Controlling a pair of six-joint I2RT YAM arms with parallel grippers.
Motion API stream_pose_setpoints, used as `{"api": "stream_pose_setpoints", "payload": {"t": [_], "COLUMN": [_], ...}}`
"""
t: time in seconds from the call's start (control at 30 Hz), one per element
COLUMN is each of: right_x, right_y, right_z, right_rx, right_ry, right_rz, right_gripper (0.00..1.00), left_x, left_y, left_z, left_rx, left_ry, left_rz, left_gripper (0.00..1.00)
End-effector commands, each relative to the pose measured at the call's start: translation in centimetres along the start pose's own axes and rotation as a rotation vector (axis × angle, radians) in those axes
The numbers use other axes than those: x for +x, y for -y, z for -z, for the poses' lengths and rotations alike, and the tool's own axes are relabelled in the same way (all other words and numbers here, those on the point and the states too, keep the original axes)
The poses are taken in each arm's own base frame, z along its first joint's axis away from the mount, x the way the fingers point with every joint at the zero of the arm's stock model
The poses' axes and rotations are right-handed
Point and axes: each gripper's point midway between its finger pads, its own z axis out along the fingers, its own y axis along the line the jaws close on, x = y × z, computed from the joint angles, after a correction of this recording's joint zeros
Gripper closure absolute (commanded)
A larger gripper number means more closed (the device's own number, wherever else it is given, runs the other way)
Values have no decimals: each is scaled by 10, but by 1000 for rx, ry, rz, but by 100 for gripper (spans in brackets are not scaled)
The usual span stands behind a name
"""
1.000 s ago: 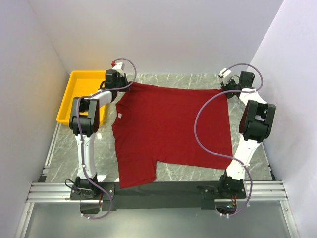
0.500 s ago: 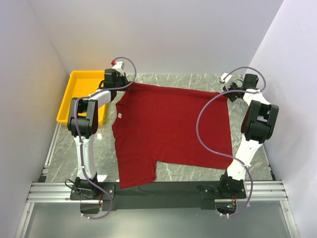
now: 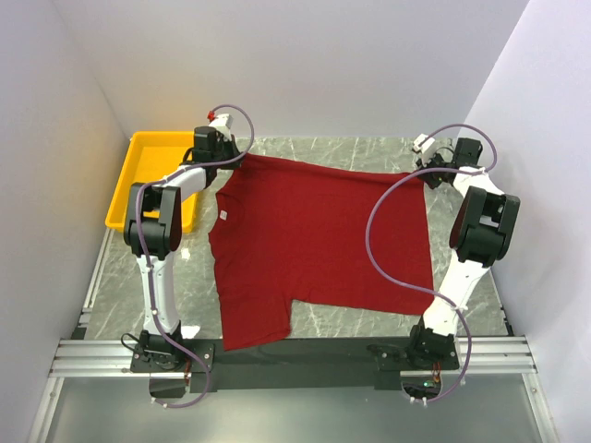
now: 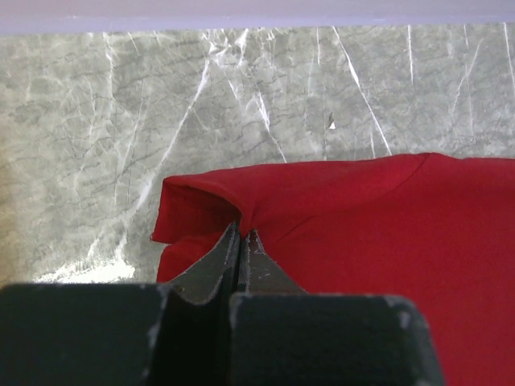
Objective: Fold and stack the t-shirts
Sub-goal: Flatten the tshirt out
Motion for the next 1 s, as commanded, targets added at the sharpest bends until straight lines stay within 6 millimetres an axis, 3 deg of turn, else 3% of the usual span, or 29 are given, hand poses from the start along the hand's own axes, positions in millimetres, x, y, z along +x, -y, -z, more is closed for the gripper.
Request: {"api": "stream_pose_setpoints", "payload": {"t": [0.0, 0.17, 0.33, 0.53, 0.8, 0.97], "right_x": [-40, -51, -61, -67, -66, -57], "right_y": [27, 19, 12, 14, 22, 15], "right_z": [7, 12, 19, 20, 27, 33], "right_rx": [66, 8, -30, -28, -30, -58], "right_ry": [93, 147, 182, 204, 215, 210], "right_rz": [0, 8, 23, 10, 38, 38], "right_gripper": [100, 100, 100, 100, 100, 100], "left_x": [-31, -38, -33, -38, -42, -44], "left_y": [15, 18, 20, 24, 23, 23], "left_z": [2, 3, 8, 14, 13, 14], "left_rx": [40, 54, 65, 78, 75, 74], "left_ry": [50, 67, 66, 99, 102, 107], "left_rz": [-19, -15, -20, -36, -56, -52], "left_gripper": [99, 99, 99, 99, 99, 99]}}
